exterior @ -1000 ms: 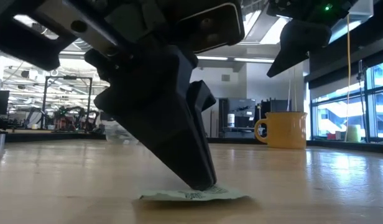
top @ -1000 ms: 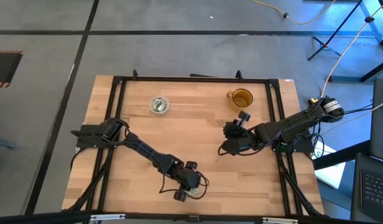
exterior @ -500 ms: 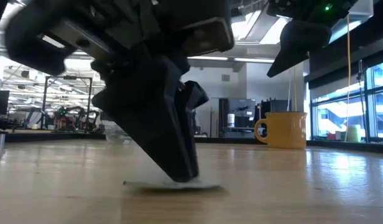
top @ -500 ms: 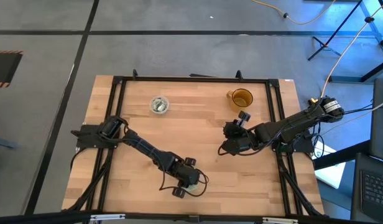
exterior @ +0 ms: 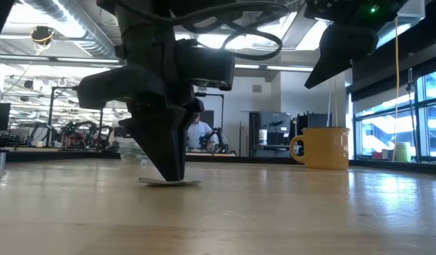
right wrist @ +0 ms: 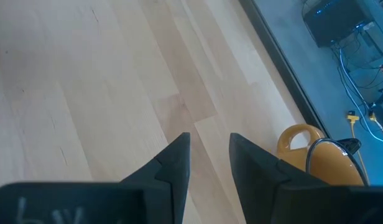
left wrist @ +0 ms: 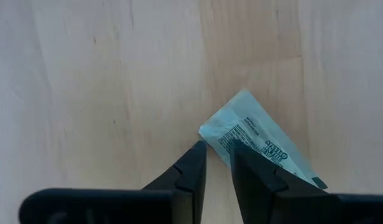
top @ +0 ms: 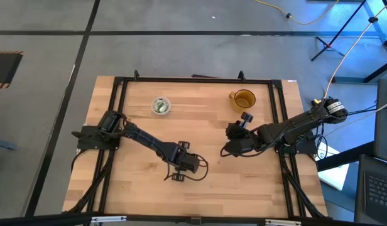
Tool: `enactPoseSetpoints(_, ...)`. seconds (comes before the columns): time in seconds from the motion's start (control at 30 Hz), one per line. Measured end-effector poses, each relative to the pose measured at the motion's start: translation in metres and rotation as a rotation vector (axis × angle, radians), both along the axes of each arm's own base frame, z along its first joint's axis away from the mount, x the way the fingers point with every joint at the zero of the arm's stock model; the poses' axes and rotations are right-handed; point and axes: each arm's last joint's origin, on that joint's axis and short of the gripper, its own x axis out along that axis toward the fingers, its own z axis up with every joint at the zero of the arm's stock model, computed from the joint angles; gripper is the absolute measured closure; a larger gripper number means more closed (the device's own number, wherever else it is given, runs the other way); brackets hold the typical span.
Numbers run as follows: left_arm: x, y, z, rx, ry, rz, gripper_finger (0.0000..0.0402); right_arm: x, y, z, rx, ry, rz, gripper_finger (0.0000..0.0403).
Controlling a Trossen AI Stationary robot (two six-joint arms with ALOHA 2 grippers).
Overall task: Pick and place Stevia / Truvia into bins
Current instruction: Put the stevia packet into the transparent container
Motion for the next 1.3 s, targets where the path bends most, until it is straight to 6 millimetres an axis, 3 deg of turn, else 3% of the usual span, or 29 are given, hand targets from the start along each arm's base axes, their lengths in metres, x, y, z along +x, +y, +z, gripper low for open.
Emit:
enactPoseSetpoints(0.23, 0.001, 0.008, 0.006, -0.006, 0.014, -0.016, 0.0334, 0.000, 0.000, 0.000, 0.000, 0.001, 0.000, 0.0288)
enactPoseSetpoints(0.53, -0.007, 0.013, 0.050, 0.022, -0.087, 0.011, 0.0317, 0.000, 0.000, 0.000, 0.000, 0.001, 0.000, 0.0288)
enactPoseSetpoints(0.73, -0.011, 0.008, 0.066, -0.036, -0.134, 0.028, 0.0304, 0.000, 0.000, 0.000, 0.000, 0.001, 0.000, 0.0288)
enactPoseSetpoints(1.07, -0.008, -0.002, 0.039, -0.100, -0.047, 0.067, 0.0302, 0.000, 0.000, 0.000, 0.001, -0.001, -0.001, 0.0288)
enactPoseSetpoints(1.3, -0.004, 0.003, 0.020, -0.093, 0.009, 0.101, 0.0313, 0.000, 0.000, 0.000, 0.002, -0.002, -0.002, 0.0288)
